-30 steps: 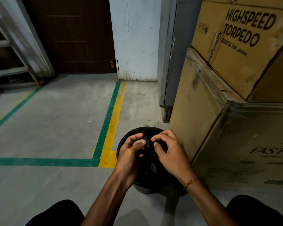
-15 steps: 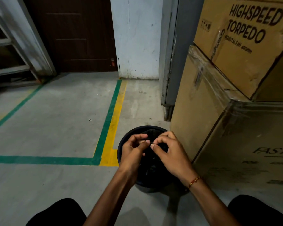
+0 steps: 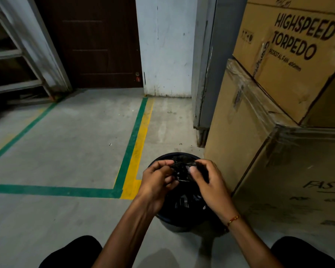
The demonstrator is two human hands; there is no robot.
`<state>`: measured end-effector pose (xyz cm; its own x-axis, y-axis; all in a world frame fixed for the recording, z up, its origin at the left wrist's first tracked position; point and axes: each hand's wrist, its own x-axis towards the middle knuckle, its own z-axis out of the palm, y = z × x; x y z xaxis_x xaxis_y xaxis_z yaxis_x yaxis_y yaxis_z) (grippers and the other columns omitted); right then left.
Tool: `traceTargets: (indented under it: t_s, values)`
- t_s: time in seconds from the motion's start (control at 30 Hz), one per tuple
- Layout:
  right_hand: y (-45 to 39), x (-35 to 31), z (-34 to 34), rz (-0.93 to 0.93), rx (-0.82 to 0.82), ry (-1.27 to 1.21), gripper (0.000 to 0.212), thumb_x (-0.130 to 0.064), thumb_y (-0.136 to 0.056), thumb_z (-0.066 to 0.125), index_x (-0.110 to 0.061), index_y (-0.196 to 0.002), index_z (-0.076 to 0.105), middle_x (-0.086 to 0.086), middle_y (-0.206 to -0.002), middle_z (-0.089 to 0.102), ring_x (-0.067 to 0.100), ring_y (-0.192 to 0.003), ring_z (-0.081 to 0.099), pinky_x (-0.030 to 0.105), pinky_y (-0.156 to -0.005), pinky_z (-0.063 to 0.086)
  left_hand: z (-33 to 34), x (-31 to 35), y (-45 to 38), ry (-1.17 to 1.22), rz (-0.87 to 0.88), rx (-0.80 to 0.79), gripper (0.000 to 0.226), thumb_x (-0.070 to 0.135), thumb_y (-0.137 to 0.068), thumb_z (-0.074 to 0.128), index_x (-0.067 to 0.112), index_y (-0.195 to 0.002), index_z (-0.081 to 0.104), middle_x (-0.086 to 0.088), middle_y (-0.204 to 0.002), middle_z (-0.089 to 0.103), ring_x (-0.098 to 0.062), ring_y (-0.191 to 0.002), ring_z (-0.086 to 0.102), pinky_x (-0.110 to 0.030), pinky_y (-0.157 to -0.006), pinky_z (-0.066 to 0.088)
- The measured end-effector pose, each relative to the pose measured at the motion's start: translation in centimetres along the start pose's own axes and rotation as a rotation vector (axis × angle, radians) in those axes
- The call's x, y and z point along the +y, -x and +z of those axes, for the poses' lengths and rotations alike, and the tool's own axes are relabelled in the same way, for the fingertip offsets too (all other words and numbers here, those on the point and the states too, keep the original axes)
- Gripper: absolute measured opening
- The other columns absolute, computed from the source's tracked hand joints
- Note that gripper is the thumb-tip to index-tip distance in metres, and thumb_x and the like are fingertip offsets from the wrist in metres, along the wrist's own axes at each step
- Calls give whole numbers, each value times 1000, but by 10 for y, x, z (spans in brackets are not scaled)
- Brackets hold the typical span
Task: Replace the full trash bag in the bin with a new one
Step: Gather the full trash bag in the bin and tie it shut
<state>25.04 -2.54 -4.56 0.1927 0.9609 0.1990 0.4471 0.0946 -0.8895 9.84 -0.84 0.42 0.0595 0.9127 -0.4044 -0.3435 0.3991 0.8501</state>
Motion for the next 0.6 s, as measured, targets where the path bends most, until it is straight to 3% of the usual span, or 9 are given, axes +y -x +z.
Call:
traceTargets:
  t_s: [0.07,0.13,0.27,0.37,0.43,0.5,0.53,0.6]
  values:
    - [-8,15,-2,186,42,-44,44,-71,-86,41,-36,-105,61,-10,-108,66,13,-105,62,37,-92,51,-2,8,4,45,-11,-63,29,-9,-89,43,13,-89,62,0,-56,42,-8,-41,33,-26,-58,45]
    - [-16,31,-2,361,-17,-183,48,-75,-85,40,-40,-110,62,-8,-110,70,18,-106,65,45,-95,52,0,18,10,57,-12,-146,29,-9,-89,43,13,-90,61,-3,-62,43,-11,-48,34,-26,-59,50]
    - [-22,43,-2,696,-148,-763,73,-83,-76,48,-29,-123,66,10,-124,68,33,-115,64,53,-105,44,10,39,21,89,-12,-244,29,-10,-88,47,13,-87,64,-9,-77,56,-19,-66,51,-26,-59,59]
    - [-22,36,-3,711,-201,-1004,71,-76,-86,39,-23,-122,68,11,-126,67,32,-118,62,51,-106,42,17,57,24,160,-26,-252,29,-10,-89,46,13,-84,63,-7,-72,66,-19,-63,65,-27,-63,61]
    - [-15,39,0,772,-222,-1207,66,-67,-91,38,-17,-111,75,12,-118,71,32,-106,69,47,-93,51,21,66,26,194,-34,-260,28,-10,-90,45,12,-84,61,-4,-62,69,-15,-56,69,-27,-65,60]
    - [-8,38,5,811,-207,-1257,60,-61,-91,46,-14,-117,72,12,-122,69,31,-104,70,44,-87,55,23,73,28,222,-32,-281,25,-9,-90,46,10,-87,61,-5,-63,70,-16,-59,70,-27,-65,61]
    - [-8,36,6,790,-224,-1269,62,-62,-84,59,-15,-124,68,11,-126,67,30,-107,69,43,-89,53,24,76,29,218,-25,-303,24,-10,-90,47,9,-88,62,-7,-66,70,-18,-65,68,-28,-66,62]
    - [-8,36,12,717,-248,-1271,92,-63,-52,84,-15,-128,64,7,-118,71,27,-104,69,41,-84,54,26,80,36,163,29,-335,19,-9,-91,51,7,-93,62,-11,-75,69,-20,-70,66,-33,-73,62]
